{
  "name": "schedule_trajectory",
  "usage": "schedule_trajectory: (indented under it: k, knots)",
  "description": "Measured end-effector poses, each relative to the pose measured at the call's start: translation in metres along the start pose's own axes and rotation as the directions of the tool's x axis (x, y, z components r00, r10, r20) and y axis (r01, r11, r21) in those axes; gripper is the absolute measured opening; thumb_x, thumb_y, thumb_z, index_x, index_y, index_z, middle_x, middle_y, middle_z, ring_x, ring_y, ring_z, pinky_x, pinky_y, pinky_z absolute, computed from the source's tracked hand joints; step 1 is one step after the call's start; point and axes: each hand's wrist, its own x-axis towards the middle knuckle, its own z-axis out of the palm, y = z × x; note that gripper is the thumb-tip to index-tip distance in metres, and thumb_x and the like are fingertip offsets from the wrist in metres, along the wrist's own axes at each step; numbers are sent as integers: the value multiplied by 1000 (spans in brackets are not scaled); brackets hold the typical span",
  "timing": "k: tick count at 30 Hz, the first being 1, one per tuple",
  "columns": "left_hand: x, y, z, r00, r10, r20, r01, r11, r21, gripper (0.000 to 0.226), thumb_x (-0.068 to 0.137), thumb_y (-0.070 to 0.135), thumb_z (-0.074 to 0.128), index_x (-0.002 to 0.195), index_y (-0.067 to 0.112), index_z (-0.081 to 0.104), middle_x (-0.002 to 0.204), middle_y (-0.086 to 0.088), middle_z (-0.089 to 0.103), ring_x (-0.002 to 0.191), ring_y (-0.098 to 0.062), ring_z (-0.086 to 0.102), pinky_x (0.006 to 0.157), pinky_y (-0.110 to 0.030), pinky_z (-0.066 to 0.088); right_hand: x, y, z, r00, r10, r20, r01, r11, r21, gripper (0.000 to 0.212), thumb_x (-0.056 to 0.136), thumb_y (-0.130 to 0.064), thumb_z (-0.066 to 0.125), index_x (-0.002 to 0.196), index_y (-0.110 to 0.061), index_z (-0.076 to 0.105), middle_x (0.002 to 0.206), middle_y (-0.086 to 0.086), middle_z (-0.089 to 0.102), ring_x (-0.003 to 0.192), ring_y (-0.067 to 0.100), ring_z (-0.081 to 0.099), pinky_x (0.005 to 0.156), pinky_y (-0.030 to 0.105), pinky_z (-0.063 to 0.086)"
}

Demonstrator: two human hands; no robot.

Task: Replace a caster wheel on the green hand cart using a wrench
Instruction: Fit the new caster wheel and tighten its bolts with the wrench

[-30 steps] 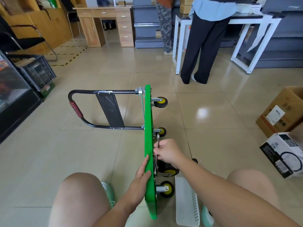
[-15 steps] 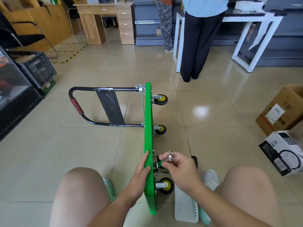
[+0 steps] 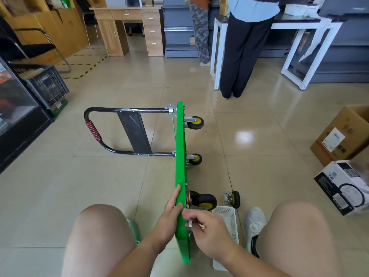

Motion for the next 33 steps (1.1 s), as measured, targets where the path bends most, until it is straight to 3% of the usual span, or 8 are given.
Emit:
schedule_trajectory:
  k: [7, 11, 16, 19, 24, 28, 31, 33]
  knots:
    - [-2, 4, 2, 1000, 9, 3, -9, 1000, -21, 54, 108, 36, 47, 151, 63, 32, 163, 13, 41, 148, -8, 42, 127, -40, 29, 4, 0, -2, 1000, -29, -8, 29, 1000, -3, 31, 87, -14, 52, 107, -32, 67, 113, -26, 71, 107, 3, 70, 91, 30, 58]
    - [-2, 5, 2, 1000, 15, -8, -16, 1000, -4, 57, 97, 56, 55, 148, 69, 33, 160, 17, 44, 147, -8, 43, 127, -42, 29, 41, -13, -3, 995, 98, 21, -97, 995, -18, 27, 87, -18, 63, 101, -41, 65, 91, -33, 70, 84, -6, 67, 76, 7, 47]
    - [-1, 1, 1, 1000, 2, -18, -2, 1000, 16, 52, 112, 32, 43, 147, 69, 34, 164, 17, 37, 149, -8, 39, 127, -43, 29, 69, -16, -11, 974, 210, 86, -209, 978, -18, 31, 90, -17, 67, 87, -48, 68, 95, -22, 75, 93, -4, 68, 88, 22, 54]
    - [-3, 5, 0, 1000, 2, -1, -2, 1000, 7, 52, 98, 56, 53, 144, 73, 34, 162, 15, 42, 148, -8, 42, 127, -43, 30, 50, -14, -15, 978, 72, 196, -50, 992, -117, 16, 88, -28, 57, 97, -36, 68, 94, -16, 73, 86, -5, 65, 82, 16, 51]
    - [-1, 1, 0, 1000, -3, 6, 3, 1000, -23, 55, 107, 35, 47, 146, 71, 34, 161, 15, 44, 146, -8, 45, 126, -42, 30, 16, 0, -12, 992, -64, 106, 73, 993, -88, 26, 87, -10, 54, 101, -21, 73, 98, -7, 76, 92, 8, 73, 83, 30, 59]
    - [-2, 4, 1, 1000, -2, 6, 2, 1000, -14, 57, 90, 63, 55, 141, 77, 34, 160, 17, 44, 146, -8, 45, 126, -43, 32, 36, -12, -8, 990, 83, 115, -81, 997, -16, 21, 87, -24, 57, 101, -34, 68, 96, -20, 74, 88, 0, 70, 83, 18, 54]
    - [1, 0, 1, 1000, -6, -11, 6, 1000, -7, 50, 107, 41, 45, 141, 76, 34, 163, 17, 39, 148, -10, 42, 127, -45, 30, 72, -13, -8, 966, 243, 92, -243, 970, -6, 16, 90, -20, 65, 92, -36, 68, 90, -24, 73, 85, -6, 68, 78, 11, 51]
    - [2, -1, 1, 1000, -24, -17, 24, 1000, -11, 54, 111, 31, 41, 142, 75, 35, 163, 16, 39, 148, -14, 43, 127, -46, 30, 101, -10, -11, 920, 377, 104, -385, 921, 63, 20, 93, -13, 68, 91, -33, 68, 96, -12, 76, 86, -6, 69, 83, 19, 58]
